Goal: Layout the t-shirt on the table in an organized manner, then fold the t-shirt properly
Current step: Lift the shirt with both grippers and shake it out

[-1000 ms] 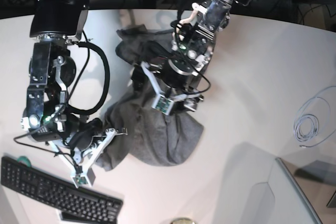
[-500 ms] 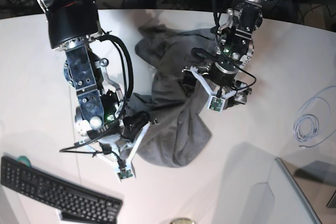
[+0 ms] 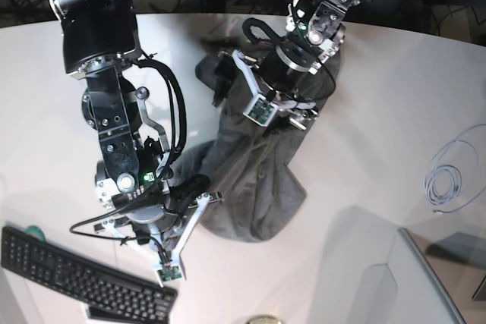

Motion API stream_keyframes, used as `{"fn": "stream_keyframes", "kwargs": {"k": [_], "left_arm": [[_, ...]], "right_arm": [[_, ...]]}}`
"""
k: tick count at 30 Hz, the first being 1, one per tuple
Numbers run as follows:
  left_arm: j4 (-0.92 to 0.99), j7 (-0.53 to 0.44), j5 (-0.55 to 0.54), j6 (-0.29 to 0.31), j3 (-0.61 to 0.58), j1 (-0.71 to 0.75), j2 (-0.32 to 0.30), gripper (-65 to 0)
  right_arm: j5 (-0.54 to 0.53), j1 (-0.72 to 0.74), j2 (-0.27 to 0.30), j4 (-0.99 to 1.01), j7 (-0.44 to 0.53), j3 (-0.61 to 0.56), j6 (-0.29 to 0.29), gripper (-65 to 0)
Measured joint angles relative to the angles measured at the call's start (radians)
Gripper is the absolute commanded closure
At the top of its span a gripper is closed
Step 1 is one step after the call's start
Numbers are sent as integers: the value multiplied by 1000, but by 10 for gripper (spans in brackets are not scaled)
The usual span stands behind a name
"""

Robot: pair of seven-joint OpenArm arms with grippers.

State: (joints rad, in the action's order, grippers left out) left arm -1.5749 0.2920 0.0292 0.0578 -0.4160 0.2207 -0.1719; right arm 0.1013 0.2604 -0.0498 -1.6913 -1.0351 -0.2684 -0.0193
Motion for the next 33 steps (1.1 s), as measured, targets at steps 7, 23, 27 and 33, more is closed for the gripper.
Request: {"fn": "stream_keyframes", "kwargs": {"k": [7,23,27,33], "left_arm": [[147,10,8,-9,-2,-29,-19,-584],[-66,10,-4,-3,192,17,-84,-584],[-114,18,-3,-5,190,13,-89,-584],[-122,10,-5,3,179,-21,-38,-584]], "right_arm": [[-7,14,-1,3,-3,8,0,0],[-8,32,25,59,62,43,-56,0],[-4,40,27,-40,63,42,-55,0],[-3,25,27,-198,63,40,94,0]]}}
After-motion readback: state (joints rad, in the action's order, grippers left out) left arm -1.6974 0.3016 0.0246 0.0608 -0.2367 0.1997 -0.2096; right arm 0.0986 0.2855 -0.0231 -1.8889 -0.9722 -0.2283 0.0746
